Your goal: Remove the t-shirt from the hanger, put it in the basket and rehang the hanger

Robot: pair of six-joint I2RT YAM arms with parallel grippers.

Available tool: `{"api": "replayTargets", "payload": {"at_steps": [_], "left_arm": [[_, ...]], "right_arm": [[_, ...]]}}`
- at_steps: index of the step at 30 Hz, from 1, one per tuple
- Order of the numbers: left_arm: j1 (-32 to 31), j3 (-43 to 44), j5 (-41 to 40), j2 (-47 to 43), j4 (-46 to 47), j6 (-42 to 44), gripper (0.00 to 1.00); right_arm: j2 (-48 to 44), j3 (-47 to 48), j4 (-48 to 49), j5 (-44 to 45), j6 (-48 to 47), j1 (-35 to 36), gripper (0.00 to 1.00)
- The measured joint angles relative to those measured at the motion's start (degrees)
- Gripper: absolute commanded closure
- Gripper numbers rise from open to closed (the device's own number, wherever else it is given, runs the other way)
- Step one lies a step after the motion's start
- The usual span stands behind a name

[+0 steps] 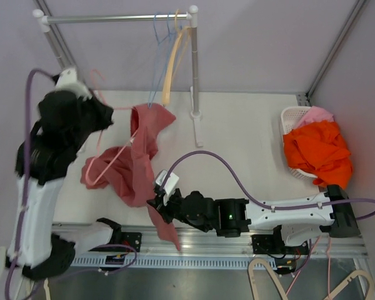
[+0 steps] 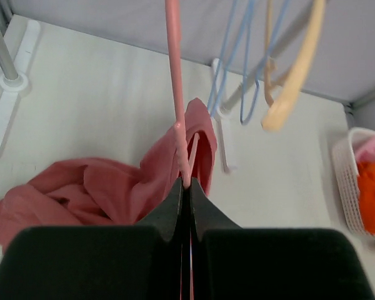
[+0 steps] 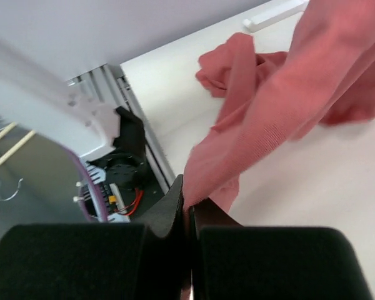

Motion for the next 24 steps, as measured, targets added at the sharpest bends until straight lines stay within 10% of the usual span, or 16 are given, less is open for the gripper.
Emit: {"api": "replayTargets", "payload": {"at_steps": [9,16,24], "left_arm": [[-0.42,-13.09,7.02,-33.92,-2.91,8.59,0.99],[-0.42,-24.41,5.97,-35.26,-2.38,9.29,0.99],[-0.42,-30.34,8.02,-34.34,2.71,8.76,0.99]], "right_arm": [[-3.58,3.41,-9.01,3.98,1.49,-13.11,1.00],[-13.92,5.66,-22.67,7.54,5.70,-28.87,1.00],[-6.32,36.41,-26.45,11.28,-4.17,-58.40,1.00]]}}
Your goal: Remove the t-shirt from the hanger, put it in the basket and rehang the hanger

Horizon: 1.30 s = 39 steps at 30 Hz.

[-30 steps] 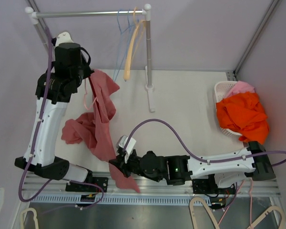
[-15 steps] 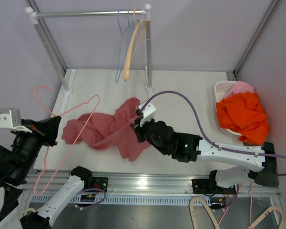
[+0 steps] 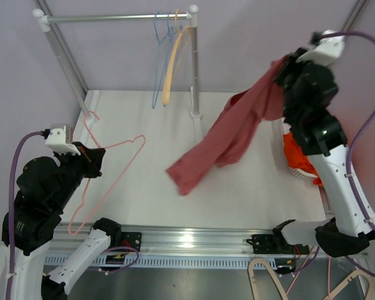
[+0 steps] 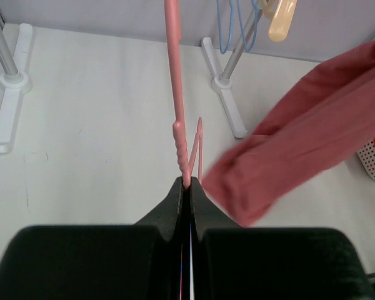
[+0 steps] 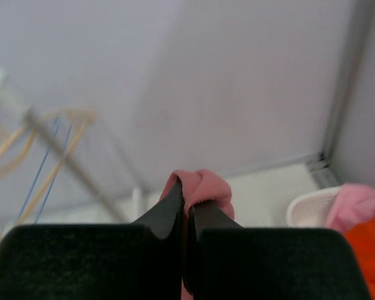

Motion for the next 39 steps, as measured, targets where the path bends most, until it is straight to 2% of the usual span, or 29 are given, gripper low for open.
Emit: {"api": "replayTargets", "payload": {"at_steps": [4,10,13,17,19,20,27,32,36,37,38,39], "left_arm": [[0.00,0.00,0.17,1.16,1.90,0.02,0.99],[0.00,0.00,-1.09,2.71,2.95,0.11,0.99],[0.00,0.00,-1.53,3.61,3.82,0.11,0.99],[0.00,-0.02,-1.60,5.60,5.57,0.11,0.99],[0.00,-0.02,-1.55,7.04,6.40,0.09,0.99],[0.00,-0.02,-1.51,7.76,6.84,0.09,0.99],[0.00,-0.81,0.46,11.43,9.53,-0.98,0.99],[0.02,-1.40,0.33,11.34,10.91,-1.92,0.99],[1.51,-1.36,1.05,11.67,13.51,-2.97,0.99],[2.51,-0.96,1.95,12.22,14.10,-3.26,0.99],[3.91,0.00,3.48,13.38,14.47,-3.63,0.99],[4.94,1.22,4.81,15.08,14.99,-4.00,0.99]], "right_arm": [[4.22,10.75,9.75,2.16,-2.62,-14.60,1.00],[13.05,26.38,24.06,4.00,-6.73,-26.73,1.00],[17.79,33.92,24.02,3.98,-5.46,-33.55,1.00],[18.88,34.18,18.99,4.44,0.26,-41.33,1.00],[17.11,30.14,15.63,4.57,4.13,-43.80,1.00],[15.06,25.07,14.73,4.35,6.36,-44.83,1.00],[0.70,-17.03,9.53,-0.98,21.75,-46.23,1.00],[2.47,-38.60,6.62,-6.80,30.23,-46.86,1.00],[6.86,-45.38,5.44,-11.30,33.99,-48.52,1.00],[7.61,-45.38,5.14,-12.13,34.42,-48.85,0.95],[7.89,-45.13,4.98,-12.92,34.82,-49.11,0.79],[7.93,-44.44,4.37,-13.64,35.10,-49.37,0.70]]}}
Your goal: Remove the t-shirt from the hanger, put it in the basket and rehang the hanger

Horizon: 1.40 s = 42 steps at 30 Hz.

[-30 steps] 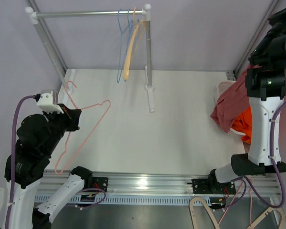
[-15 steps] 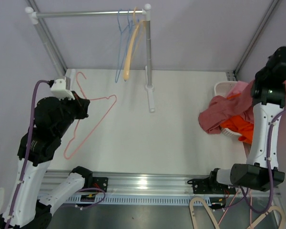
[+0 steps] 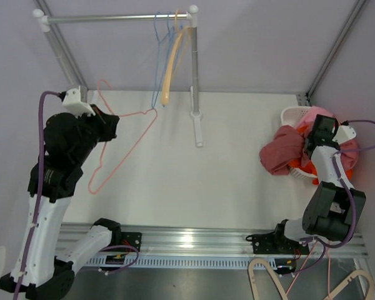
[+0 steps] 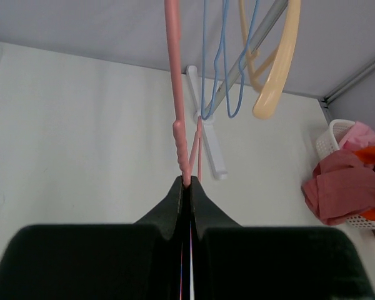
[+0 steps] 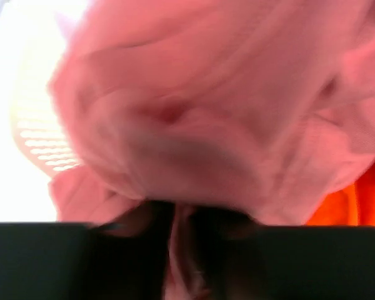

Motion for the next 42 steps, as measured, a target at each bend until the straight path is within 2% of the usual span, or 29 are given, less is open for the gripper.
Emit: {"api": "replayTargets", "payload": {"at_steps": [1,2,4,5,6,12,16,20,27,31,37,42], "left_arm": [[0.83,1.40,1.07,1.86,0.66,-0.26,0.99],[1.49,2.78,1.70,3.72,1.36,-0.44,0.99],[2.27,5.44,2.62,7.39,2.69,-0.48,0.99],[2.67,6.86,2.84,9.46,2.73,-0.46,0.99],[2.89,7.96,2.73,10.75,2.49,-0.44,0.99],[4.61,13.29,-0.02,18.08,5.49,1.99,0.99],[6.36,14.69,-1.36,20.35,7.54,3.72,0.99],[7.78,15.39,-0.83,22.47,11.32,5.79,0.99],[8.20,17.53,8.09,28.59,21.97,8.66,0.99],[8.22,25.35,11.74,37.03,24.17,8.81,0.99],[8.24,44.09,12.90,52.30,22.95,8.37,0.99],[7.80,51.60,11.37,59.10,22.53,8.63,0.99]], "right_arm": [[-0.09,0.92,-0.55,-0.61,0.07,-0.09,0.56],[-0.22,2.23,-1.18,-1.18,-0.20,-0.17,0.33],[-0.70,5.40,-2.25,-1.95,-0.94,-0.22,0.19],[-1.16,7.23,-3.21,-2.14,-1.70,-0.20,0.06],[-1.60,9.44,-4.59,-2.23,-2.14,-0.20,0.02],[-3.48,28.87,-10.56,-2.03,-7.98,-0.20,0.01],[-7.48,34.80,-12.17,-2.93,-10.64,-0.20,0.01],[-11.91,34.56,-13.51,-5.22,-11.91,-0.20,0.01],[-18.86,28.06,-12.55,-17.31,-16.17,-0.09,0.00],[-18.71,28.15,-12.52,-22.40,-18.21,0.07,0.01],[-19.74,26.93,-11.30,-24.94,-19.26,0.39,0.01],[-20.90,26.23,-10.23,-24.92,-19.89,0.42,0.00]]}}
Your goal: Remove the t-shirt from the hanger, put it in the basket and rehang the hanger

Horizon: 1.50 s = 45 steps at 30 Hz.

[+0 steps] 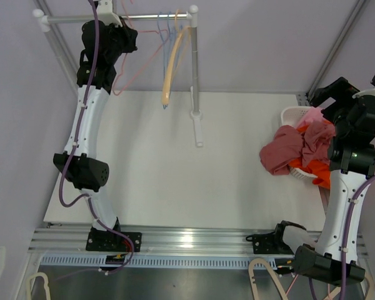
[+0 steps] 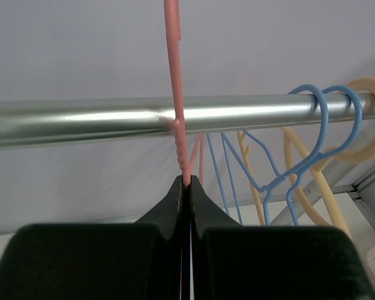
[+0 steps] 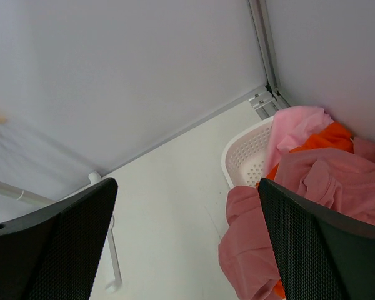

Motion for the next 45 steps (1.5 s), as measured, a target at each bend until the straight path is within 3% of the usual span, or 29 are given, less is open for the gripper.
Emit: {"api": "replayTargets", "payload": {"at_steps": [7,11,12,15,17,18,26,29,33,38,45], "left_arm": [[-1.16,2.10,-3.02,2.21,-1.77,0.92,0.99],[-2.12,0.66,-4.98,1.95,-1.86,1.99,0.92],[-2.60,-0.17,-6.29,1.70,-1.97,2.73,0.64],[-4.26,-1.84,-10.54,1.16,-2.82,5.33,0.24],[-5.46,-2.62,-12.52,0.52,-3.82,6.27,0.04],[-5.95,-2.91,-13.38,0.04,-4.66,6.32,0.00],[-7.10,-6.84,-16.90,-11.63,-16.17,1.36,0.00],[-7.58,-15.96,-16.94,-22.45,-18.58,-2.19,0.01],[-11.61,-34.82,-17.66,-40.48,-18.27,-6.10,0.00],[-15.30,-58.82,-15.72,-60.83,-17.16,-7.78,0.00],[-15.37,-70.40,-12.72,-75.08,-18.49,-7.48,0.00]], "right_arm": [[-0.04,-0.70,0.44,-0.04,0.09,0.00,0.01],[-0.02,-1.44,0.70,-0.70,0.20,0.00,0.00],[-0.04,-1.57,0.72,-0.98,0.24,0.00,0.01],[-0.28,-2.01,0.74,-1.62,0.44,0.13,0.01],[-0.61,-2.29,0.59,-2.12,0.61,0.31,0.01],[-0.72,-2.29,0.48,-2.43,0.66,0.42,0.01],[-3.41,-2.29,-0.07,-4.59,2.86,0.81,0.01],[-5.11,-2.27,0.39,-8.50,3.63,0.90,0.01],[-6.73,-2.80,0.90,-13.55,5.18,1.97,0.01],[-12.92,-11.58,2.03,-19.89,6.64,4.37,0.01],[-24.24,-21.94,-0.24,-24.61,7.19,6.69,0.00]]}}
